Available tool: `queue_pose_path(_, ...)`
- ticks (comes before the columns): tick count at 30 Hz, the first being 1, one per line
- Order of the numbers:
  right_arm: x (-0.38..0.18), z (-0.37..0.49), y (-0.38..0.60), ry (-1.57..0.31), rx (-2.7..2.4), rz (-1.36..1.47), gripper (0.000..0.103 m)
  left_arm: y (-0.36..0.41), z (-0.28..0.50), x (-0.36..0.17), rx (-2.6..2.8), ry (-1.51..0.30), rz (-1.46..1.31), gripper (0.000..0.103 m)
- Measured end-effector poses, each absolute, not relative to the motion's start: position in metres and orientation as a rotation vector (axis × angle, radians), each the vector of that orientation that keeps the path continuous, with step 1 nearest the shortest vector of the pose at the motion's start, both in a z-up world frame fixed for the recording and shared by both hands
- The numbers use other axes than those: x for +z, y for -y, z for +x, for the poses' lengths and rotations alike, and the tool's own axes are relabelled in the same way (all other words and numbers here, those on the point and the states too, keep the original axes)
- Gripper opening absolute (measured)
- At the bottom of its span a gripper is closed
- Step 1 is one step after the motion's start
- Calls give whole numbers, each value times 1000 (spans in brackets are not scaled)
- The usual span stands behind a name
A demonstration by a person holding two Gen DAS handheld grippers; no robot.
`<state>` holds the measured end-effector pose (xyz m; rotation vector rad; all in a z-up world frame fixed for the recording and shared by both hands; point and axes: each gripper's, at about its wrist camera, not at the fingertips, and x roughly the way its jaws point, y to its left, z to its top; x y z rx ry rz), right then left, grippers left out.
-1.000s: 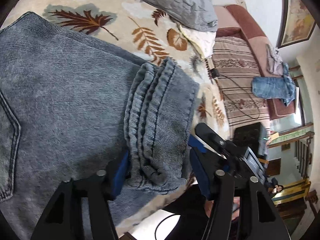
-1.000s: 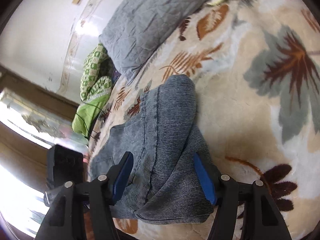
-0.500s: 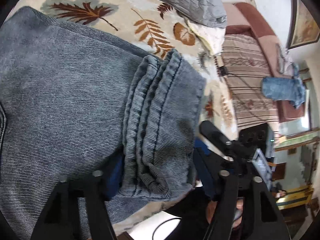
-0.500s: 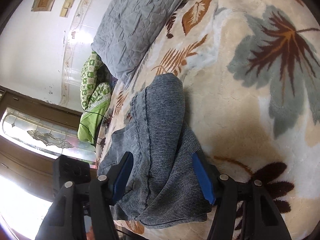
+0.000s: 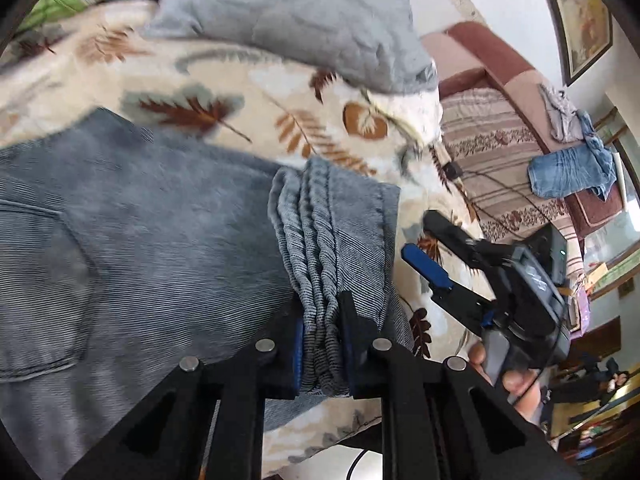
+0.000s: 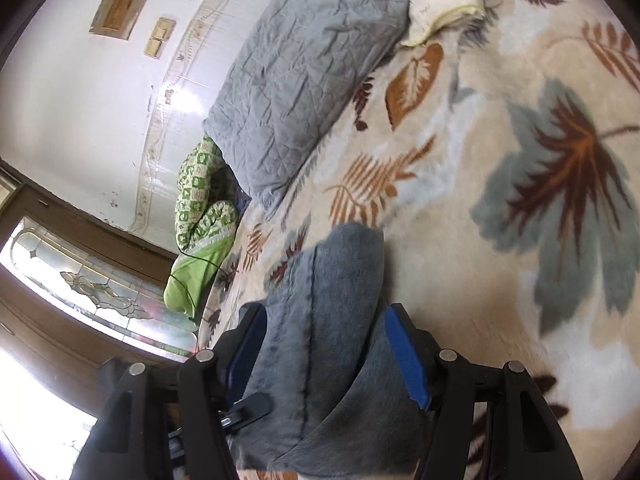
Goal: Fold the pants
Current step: 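Lower the hem onto the jeans and open the left gripper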
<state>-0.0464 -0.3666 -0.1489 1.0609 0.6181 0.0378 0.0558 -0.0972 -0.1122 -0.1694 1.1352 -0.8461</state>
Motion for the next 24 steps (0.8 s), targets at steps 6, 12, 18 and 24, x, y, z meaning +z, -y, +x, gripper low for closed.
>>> queue_pose_path(6, -147, -11, 332, -710, 90, 948, 41, 49, 38, -111, -645, -1032, -135, 16)
queue_pose_path(12, -157, 19, 296, -784, 95, 836, 41, 31, 37, -146, -532, -1106, -124, 24)
queue_pose_path(18, -139, -8, 304, -713, 111, 835, 41, 22, 55, -125, -453, -1017, -91, 35)
queue_pose_path(24, -167, -10, 304, -862, 143, 884, 42, 45, 82, -143, -495, -1124, -73, 35)
